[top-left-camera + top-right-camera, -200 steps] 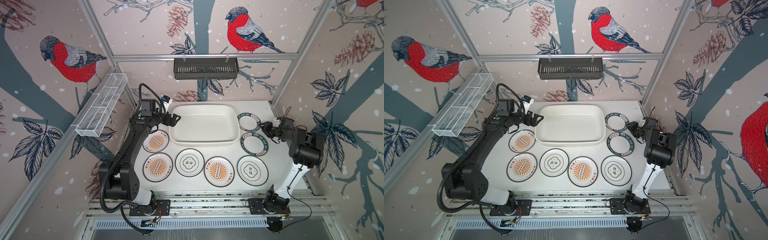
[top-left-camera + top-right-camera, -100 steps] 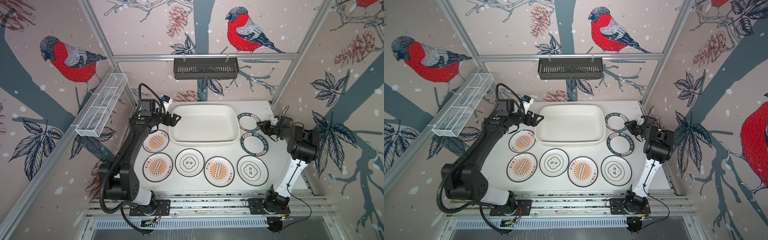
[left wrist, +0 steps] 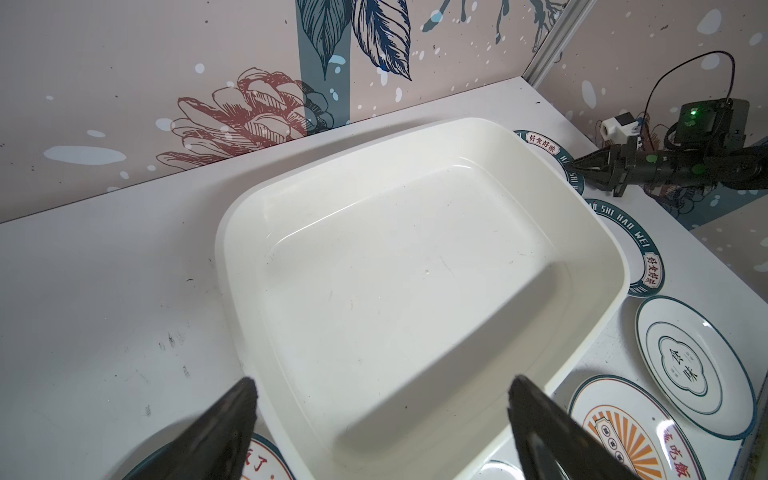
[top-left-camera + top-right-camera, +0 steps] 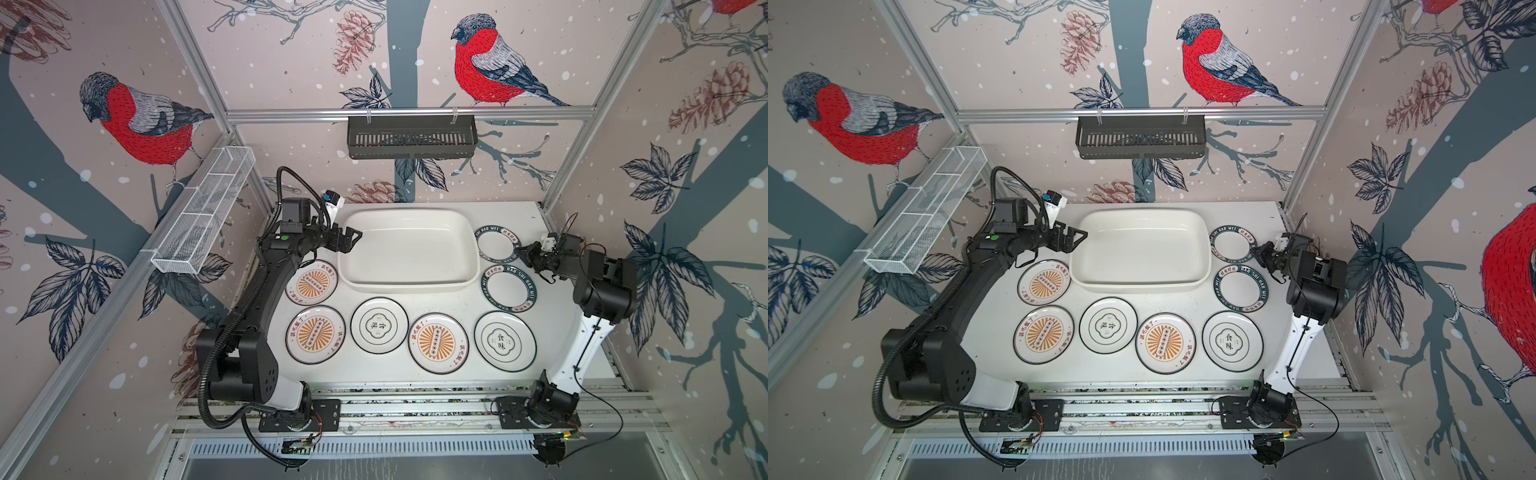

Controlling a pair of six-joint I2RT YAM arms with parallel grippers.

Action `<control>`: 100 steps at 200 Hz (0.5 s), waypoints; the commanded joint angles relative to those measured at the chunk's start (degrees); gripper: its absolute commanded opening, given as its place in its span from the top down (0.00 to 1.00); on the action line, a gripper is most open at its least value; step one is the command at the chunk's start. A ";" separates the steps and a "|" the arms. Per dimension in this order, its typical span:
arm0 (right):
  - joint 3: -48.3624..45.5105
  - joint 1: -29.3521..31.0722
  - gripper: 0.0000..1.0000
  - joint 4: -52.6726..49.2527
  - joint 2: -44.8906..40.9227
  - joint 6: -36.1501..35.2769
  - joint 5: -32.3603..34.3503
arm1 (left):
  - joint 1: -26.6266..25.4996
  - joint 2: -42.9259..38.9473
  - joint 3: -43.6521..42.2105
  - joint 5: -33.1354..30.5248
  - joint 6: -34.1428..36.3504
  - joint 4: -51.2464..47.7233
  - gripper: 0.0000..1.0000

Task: Place the plates into the plastic bin on the countertop
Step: 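Lower the right gripper and pinch the edge of the farthest green-rimmed plate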

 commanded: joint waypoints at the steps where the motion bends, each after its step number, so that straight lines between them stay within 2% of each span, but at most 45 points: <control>1: -0.77 -0.21 0.87 -1.59 0.43 1.72 1.42 | -0.12 -0.60 -0.21 1.14 -0.03 0.90 0.06; 44: -1.92 -0.53 0.96 0.90 0.01 3.56 0.27 | -0.10 -0.90 -0.25 0.89 -0.14 0.96 0.07; 100: -3.74 -1.19 0.98 7.07 -2.95 8.39 -0.96 | -0.12 -1.78 -0.20 0.60 -0.12 1.04 0.07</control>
